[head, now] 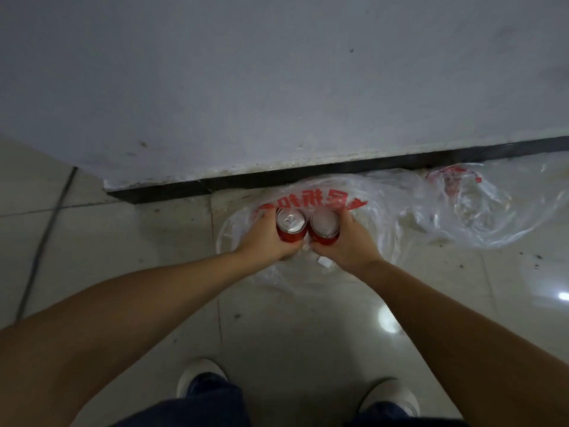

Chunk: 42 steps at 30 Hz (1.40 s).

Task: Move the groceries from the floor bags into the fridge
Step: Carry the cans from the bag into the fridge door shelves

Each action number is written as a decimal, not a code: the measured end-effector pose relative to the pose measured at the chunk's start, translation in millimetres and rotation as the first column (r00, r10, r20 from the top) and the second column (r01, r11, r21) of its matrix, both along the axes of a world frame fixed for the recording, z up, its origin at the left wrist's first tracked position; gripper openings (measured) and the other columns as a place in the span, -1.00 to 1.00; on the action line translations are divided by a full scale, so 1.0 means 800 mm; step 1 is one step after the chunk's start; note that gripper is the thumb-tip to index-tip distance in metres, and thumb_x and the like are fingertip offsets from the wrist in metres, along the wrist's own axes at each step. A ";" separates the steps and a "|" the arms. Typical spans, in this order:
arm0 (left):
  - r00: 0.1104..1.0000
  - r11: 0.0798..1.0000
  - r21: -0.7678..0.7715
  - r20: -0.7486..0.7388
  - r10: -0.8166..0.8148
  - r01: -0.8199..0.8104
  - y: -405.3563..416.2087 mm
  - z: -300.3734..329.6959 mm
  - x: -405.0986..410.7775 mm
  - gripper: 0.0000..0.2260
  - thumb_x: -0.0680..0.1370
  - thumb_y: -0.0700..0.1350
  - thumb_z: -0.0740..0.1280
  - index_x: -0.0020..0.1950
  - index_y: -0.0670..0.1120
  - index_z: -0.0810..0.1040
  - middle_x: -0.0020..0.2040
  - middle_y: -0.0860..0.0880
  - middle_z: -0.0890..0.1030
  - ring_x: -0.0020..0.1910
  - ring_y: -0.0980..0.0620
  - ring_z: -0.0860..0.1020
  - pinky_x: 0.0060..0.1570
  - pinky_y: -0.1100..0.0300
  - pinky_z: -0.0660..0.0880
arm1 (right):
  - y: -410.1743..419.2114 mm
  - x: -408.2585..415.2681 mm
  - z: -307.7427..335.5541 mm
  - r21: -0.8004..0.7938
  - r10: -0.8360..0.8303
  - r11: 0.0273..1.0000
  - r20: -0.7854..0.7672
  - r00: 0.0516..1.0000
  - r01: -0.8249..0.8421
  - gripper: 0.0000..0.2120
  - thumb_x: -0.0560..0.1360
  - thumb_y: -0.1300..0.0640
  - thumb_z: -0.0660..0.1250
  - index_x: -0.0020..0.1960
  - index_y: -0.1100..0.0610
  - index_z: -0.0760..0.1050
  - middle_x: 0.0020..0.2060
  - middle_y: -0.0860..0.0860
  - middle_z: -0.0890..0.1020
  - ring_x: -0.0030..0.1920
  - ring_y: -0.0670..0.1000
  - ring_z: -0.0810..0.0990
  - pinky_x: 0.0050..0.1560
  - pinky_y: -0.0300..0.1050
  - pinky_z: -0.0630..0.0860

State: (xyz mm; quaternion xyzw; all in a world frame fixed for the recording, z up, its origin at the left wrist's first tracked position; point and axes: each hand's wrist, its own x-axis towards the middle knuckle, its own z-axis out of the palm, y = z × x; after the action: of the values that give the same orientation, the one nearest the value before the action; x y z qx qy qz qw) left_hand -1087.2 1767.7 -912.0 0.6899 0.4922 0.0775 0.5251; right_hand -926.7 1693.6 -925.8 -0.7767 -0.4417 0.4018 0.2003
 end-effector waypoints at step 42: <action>0.457 0.490 0.277 0.179 -0.871 0.826 -0.463 0.931 0.157 -0.43 0.32 -0.03 0.54 0.24 0.02 0.36 0.10 0.04 0.56 0.08 0.02 0.53 0.08 0.11 0.51 | -0.660 -0.068 0.968 0.392 -0.965 0.259 0.070 0.252 0.883 -0.47 0.31 0.08 0.54 0.19 0.05 0.40 -0.09 -0.14 0.56 -0.05 -0.09 0.55 -0.12 -0.33 0.41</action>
State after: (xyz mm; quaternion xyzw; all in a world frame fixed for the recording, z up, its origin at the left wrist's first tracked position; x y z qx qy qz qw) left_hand -961.9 1397.3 -166.8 0.8601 -0.0103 -0.0560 0.5069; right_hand -981.1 1165.7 -151.5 -0.8996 0.0310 0.0175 0.4353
